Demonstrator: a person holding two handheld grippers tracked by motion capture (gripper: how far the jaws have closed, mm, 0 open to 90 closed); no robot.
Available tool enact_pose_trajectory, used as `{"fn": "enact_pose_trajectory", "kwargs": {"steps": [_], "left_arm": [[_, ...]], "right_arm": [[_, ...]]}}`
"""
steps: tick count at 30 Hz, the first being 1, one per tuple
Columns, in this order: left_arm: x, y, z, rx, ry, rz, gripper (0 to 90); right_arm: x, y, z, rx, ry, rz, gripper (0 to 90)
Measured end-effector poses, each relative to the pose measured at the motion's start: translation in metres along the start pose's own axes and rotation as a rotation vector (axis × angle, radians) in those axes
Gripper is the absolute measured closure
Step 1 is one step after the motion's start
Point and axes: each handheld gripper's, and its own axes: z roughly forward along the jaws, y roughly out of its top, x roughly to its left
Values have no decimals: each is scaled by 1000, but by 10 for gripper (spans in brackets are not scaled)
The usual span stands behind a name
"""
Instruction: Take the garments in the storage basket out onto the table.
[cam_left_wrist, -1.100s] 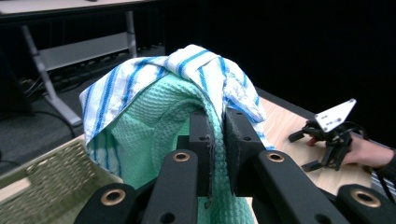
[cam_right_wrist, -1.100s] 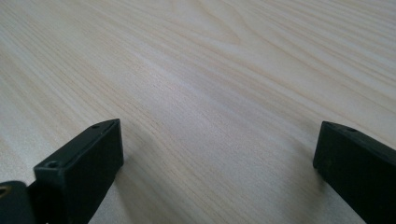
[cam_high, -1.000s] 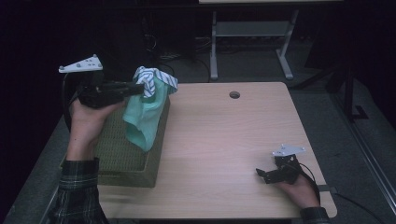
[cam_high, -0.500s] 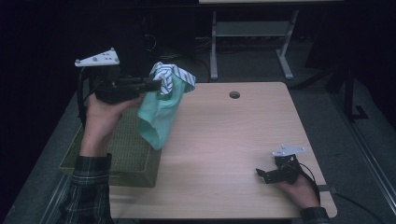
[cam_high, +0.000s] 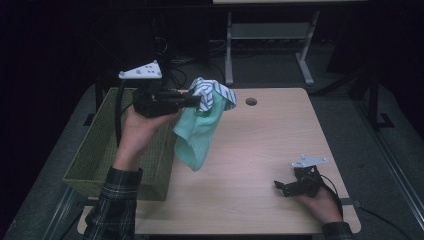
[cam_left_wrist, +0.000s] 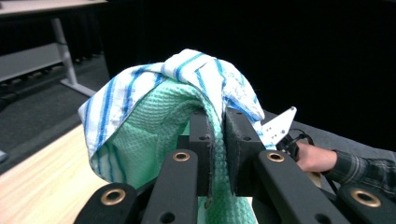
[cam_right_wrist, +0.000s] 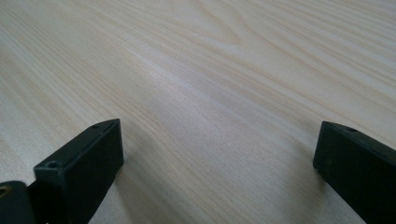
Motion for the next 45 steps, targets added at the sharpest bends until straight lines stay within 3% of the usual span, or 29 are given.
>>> {"fn": "enact_pose_trajectory", "kwargs": {"steps": [11,23,34,42,45], "left_arm": [[-8,-14,42,53,-64,-6,817],[-20,-24,84,80,-122,-3,817],[-22,-44,118,122,-123,-2,816],[-21,-68,145,147,-122,-8,815],[-19,-81,156,153,-118,-28,814]], "right_arm": [[0,0,0,0,0,0,14],[0,0,0,0,0,2,14],[0,0,0,0,1,0,14],[0,0,0,-2,2,-3,14],[0,0,0,-2,2,-3,14]]}}
